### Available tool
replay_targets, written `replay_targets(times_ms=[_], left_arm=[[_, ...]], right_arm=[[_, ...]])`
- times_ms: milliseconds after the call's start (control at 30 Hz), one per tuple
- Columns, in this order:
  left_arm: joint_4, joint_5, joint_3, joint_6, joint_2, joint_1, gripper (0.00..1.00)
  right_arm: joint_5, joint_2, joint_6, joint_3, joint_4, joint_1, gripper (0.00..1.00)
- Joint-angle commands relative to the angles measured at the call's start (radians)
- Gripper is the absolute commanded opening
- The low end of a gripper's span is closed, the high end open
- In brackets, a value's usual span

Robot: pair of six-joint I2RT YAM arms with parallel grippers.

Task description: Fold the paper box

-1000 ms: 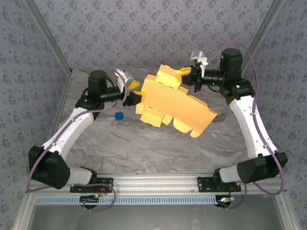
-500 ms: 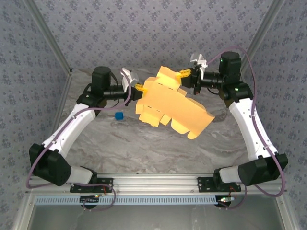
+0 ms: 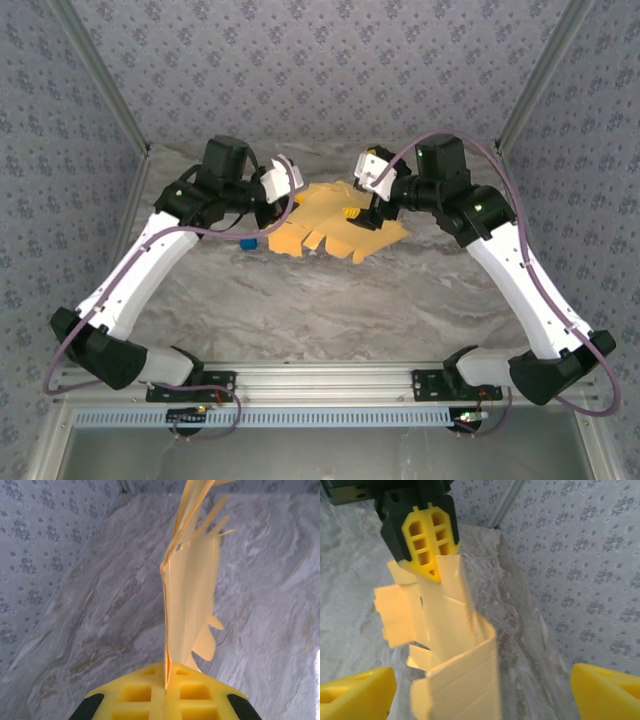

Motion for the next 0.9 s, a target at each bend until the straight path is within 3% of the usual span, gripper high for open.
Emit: replay_targets(times_ms=[0,267,467,867], left_arm=[[-0.09,-0.123,0.063,0.071,0.001,-0.022,0.0],[-0.114,-0.175,0.102,0.1,0.028,-0.076,0.0],[-0.126,-0.199,0.121,0.097,0.043,-0.096,0.0],[-0.12,-0.203,0.115,0.099,0.036,-0.101,0.0]], right_arm=[[0.089,-0.008,-0.084,0.045,-0.023,0.032,0.93],[-0.058,0.092,-0.106,0.095,-0.06,0.073,0.82],[-0.078,0.153,-0.105,0.117,-0.071,0.078,0.73],[-0.149,0.2,-0.076,0.113,-0.097,0.014,0.31]])
